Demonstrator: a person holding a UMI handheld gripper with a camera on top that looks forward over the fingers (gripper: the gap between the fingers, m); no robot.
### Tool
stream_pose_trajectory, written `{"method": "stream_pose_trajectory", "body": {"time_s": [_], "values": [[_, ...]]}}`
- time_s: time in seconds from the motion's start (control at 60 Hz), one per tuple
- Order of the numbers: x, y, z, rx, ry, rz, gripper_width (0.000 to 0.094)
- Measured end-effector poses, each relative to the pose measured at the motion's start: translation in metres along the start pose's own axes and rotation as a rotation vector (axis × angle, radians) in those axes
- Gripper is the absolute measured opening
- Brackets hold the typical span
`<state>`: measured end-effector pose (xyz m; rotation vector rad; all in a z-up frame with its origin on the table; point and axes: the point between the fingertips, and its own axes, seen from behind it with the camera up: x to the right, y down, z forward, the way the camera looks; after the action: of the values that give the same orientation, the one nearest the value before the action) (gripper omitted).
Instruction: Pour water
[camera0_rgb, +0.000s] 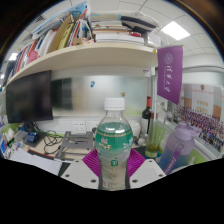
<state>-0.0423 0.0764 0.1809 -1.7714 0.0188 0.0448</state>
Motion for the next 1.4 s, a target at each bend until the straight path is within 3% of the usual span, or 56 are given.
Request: {"method": "stream_pose_trajectory", "body": {"time_s": [0.15, 0.35, 0.367, 0.517, 0.7, 0.8, 0.833, 1.05, 1.267, 1.4], "values": [[0.021, 0.048, 0.021, -0.051, -0.006, 0.011, 0.0303], [0.024, 0.077, 0.036, -0.044, -0.02, 0.006, 0.0324], [0.024, 0.078, 0.035, -0.043, -0.022, 0.003, 0.0289], [0.024, 0.077, 0.029, 0.002, 0.001, -0.025, 0.0384], [0.028, 0.082, 0.024, 0.002, 0.036, -0.061, 0.0536], [0.03, 0.098, 0.017, -0.063, 0.051, -0.085, 0.0822], [0.03, 0.099, 0.01, -0.068, 0.05, -0.085, 0.0869], [0.026, 0.101, -0.08, -0.146, 0.129, -0.14, 0.0864], [-0.058, 0.054, -0.151, -0.213, 0.095, -0.028, 0.086], [-0.111, 0.016, -0.169, -0.201, 0.066, 0.057, 0.0863]]}}
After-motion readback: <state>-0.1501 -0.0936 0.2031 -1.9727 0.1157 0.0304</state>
